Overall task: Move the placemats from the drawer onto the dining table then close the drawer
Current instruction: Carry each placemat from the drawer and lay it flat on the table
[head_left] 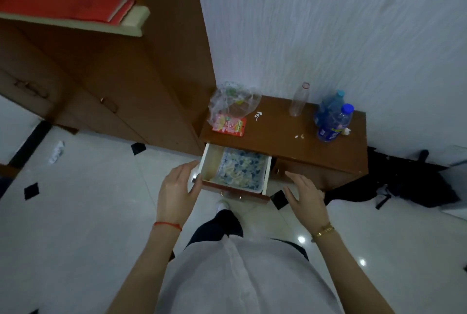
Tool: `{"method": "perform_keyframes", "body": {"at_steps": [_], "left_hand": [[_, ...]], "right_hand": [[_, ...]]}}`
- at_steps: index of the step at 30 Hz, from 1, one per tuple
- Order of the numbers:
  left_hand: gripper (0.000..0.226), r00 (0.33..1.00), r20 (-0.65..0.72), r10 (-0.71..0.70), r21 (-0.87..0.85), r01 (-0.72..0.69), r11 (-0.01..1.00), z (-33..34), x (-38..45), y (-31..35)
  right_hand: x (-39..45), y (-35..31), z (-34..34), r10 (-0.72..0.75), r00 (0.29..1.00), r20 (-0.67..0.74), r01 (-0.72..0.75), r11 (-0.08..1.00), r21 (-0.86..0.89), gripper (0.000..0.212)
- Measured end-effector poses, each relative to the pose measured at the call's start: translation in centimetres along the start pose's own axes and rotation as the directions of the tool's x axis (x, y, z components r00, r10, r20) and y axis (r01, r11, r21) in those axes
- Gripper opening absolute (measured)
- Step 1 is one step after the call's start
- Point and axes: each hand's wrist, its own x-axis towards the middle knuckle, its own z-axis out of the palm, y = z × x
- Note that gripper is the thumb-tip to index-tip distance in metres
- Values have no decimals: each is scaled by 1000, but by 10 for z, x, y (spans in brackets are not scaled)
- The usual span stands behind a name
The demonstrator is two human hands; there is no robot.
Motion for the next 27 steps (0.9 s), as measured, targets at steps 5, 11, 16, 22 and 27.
{"method": "perform_keyframes", "body": {"at_steps": [5,11,16,22,27], "left_hand": [[40,993,94,66,-29,-64,998,15,65,-42],[40,974,216,70,-79,-54,995,60,101,-75],[32,964,265,26,-77,-6,997,114,113,-103],[34,948,317,-27,-86,57,995,196,122,-149],[36,905,417,-82,-65,119,991,279,126,-198]], "right_hand": [[38,-15,35,157,987,-22,-157,987,29,35],[68,-2,75,296,955,-4,-295,952,83,36],[87,29,110,346,938,35,-348,935,68,36],[112,83,171,350,936,37,-351,934,69,38],[130,132,236,334,942,44,-336,938,83,39]]}}
